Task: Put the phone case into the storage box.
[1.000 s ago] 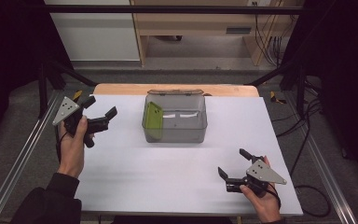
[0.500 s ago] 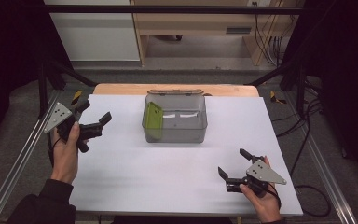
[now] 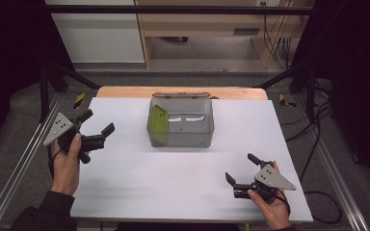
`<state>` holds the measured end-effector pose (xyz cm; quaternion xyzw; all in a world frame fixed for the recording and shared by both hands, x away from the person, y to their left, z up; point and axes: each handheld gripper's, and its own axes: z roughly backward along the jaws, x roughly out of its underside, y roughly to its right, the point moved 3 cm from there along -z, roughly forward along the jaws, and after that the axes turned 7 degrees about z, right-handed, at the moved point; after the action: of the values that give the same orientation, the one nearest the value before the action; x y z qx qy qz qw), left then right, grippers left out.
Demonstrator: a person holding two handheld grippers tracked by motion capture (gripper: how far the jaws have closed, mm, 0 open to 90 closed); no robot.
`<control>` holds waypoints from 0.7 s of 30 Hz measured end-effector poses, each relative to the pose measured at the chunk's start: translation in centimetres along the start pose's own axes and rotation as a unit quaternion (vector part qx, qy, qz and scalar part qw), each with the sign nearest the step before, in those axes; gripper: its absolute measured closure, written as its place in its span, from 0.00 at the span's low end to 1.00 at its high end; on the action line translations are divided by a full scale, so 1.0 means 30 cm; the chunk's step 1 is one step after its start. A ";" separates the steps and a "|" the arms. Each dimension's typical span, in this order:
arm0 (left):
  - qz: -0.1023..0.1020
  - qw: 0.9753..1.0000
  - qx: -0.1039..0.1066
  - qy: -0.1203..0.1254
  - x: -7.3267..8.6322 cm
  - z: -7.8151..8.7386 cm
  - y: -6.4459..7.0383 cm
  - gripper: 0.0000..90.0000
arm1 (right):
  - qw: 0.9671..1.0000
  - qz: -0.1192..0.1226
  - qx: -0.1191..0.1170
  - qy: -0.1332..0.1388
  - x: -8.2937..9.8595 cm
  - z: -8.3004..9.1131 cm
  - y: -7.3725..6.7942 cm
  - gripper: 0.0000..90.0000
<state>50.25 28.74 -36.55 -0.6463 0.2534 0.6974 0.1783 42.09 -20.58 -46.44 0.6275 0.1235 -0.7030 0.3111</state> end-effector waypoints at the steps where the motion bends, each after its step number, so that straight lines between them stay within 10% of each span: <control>1: -0.005 1.000 0.000 0.002 0.000 0.004 0.004 0.01 | 1.000 0.000 0.001 0.000 0.000 0.000 0.000 0.02; 21: 0.010 1.000 0.008 0.024 0.032 0.068 0.025 0.01 | 1.000 0.002 0.001 -0.001 0.001 -0.001 0.000 0.03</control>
<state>48.08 29.25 -37.34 -0.6586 0.2697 0.6815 0.1707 42.10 -20.57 -46.46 0.6274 0.1217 -0.7029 0.3121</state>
